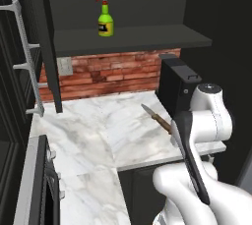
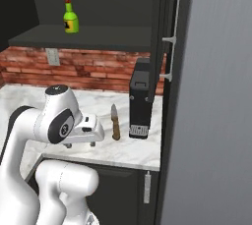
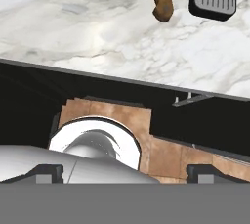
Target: Move the cutting board and knife to the sink. Then move spray from the cabinet to the counter.
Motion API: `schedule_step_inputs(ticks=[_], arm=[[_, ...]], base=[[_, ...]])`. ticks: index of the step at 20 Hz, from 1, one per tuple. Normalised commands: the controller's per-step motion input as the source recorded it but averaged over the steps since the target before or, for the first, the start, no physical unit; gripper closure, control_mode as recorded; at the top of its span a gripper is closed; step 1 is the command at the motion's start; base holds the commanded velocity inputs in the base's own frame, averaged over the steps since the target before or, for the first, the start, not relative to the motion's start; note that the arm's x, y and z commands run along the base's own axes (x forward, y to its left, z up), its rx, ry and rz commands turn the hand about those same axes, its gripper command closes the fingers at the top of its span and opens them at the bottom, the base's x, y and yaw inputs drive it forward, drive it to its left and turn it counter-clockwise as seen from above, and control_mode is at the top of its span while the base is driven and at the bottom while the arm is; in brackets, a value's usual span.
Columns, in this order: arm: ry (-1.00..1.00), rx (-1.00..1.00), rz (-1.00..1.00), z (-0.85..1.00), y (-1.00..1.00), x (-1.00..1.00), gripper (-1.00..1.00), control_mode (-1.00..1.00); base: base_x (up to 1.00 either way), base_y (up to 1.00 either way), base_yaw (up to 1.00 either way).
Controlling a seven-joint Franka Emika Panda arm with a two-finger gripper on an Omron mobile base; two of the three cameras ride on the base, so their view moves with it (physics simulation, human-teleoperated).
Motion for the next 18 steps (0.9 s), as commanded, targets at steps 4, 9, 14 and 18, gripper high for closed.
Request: schedule_step_inputs(ticks=[4, 9, 14, 18], arm=[[0.0, 0.0, 0.0, 0.0, 0.0, 0.0, -1.0, 1.0], [0.0, 0.0, 0.0, 0.0, 0.0, 0.0, -1.0, 1.0], [-0.09, -0.02, 0.0, 0.0, 0.0, 0.49, -1.0, -1.0], [-0.04, -0.01, -0.04, 0.0, 0.0, 0.94, -1.0, -1.0]], base=[[0.1, 0.0, 0.0], [0.08, 0.0, 0.0], [0.02, 0.0, 0.0], [0.0, 0.0, 0.0]])
